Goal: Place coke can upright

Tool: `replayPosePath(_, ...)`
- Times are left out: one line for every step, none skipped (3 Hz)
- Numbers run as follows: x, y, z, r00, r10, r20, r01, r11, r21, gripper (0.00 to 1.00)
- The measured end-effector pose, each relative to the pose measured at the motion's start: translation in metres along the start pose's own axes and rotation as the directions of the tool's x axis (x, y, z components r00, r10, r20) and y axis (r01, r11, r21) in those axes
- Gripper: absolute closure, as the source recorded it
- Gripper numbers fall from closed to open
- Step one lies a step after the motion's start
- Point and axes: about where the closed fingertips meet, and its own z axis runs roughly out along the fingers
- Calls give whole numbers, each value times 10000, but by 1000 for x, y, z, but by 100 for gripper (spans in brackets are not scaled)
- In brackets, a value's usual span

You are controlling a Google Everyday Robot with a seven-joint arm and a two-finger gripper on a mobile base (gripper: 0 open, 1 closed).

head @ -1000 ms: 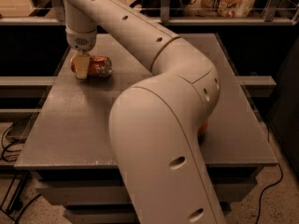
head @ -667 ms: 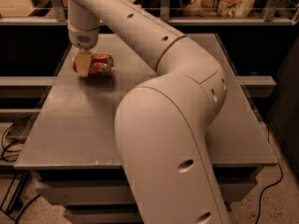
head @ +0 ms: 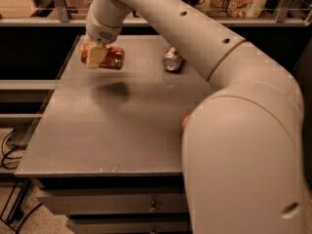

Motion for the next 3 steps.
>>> replayPosePath(1, 1, -17, 9837, -721, 1649, 566, 9937, 968, 100)
replayPosePath(4, 3, -31, 9479, -1222, 2941, 758, 9835, 1643, 100)
replayPosePath(7, 5, -40, 8901, -1485, 4309, 801, 9817, 1729, 100)
